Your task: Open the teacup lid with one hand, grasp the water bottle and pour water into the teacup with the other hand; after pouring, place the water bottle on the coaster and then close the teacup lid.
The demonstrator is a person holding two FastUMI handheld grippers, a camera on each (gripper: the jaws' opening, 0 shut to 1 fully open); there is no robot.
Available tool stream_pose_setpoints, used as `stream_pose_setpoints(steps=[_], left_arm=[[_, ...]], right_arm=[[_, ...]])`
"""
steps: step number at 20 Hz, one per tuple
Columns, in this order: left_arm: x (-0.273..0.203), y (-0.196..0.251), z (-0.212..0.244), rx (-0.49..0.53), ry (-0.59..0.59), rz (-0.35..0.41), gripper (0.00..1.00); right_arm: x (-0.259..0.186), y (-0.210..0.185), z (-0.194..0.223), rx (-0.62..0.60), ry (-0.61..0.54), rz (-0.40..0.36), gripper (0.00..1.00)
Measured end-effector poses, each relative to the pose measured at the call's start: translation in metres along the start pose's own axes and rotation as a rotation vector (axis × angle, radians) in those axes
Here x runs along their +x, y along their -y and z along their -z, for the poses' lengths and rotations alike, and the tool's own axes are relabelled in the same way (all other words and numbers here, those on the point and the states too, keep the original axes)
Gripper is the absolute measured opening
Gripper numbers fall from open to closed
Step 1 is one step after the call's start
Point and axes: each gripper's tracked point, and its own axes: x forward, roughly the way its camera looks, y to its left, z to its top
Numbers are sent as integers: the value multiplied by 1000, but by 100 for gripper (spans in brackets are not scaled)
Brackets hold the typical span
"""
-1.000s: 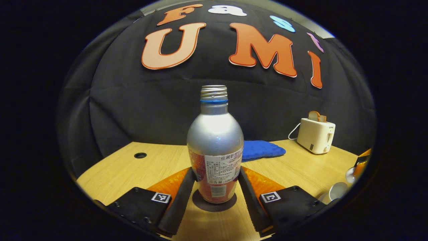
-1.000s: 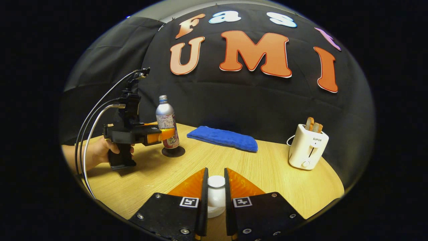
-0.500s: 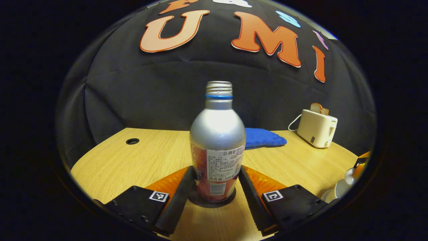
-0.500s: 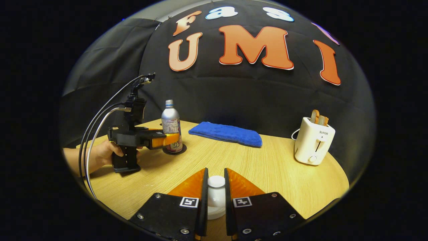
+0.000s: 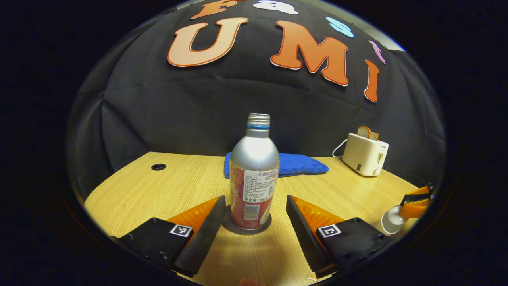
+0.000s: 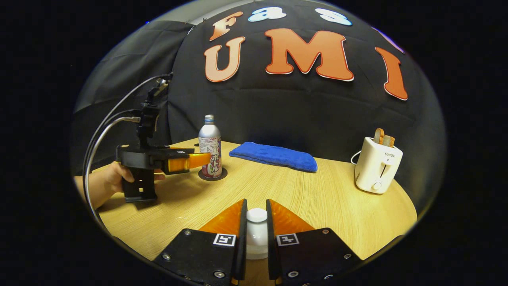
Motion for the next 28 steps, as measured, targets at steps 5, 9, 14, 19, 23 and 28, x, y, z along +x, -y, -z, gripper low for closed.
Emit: stream_pose_setpoints(steps=[5,9,14,19,23,28], left_arm=[[-52,12,-34,37,113,-2,99],[-81,25,-55,48,181,17,99],[-98,27,-68,59,222,3,99],[-115,24,-85,72,264,-32,98],[-126,25,-91,68,288,-62,96],[-142,21,-102,74,316,-108,100]], right_arm=[[4,1,10,-16,-14,8,23],[6,-1,12,-52,-8,21,27],[-3,0,-11,-24,52,21,33],[-29,25,-64,-17,194,87,37],[-54,53,-99,-51,282,179,61],[-77,66,-126,-36,369,228,79]])
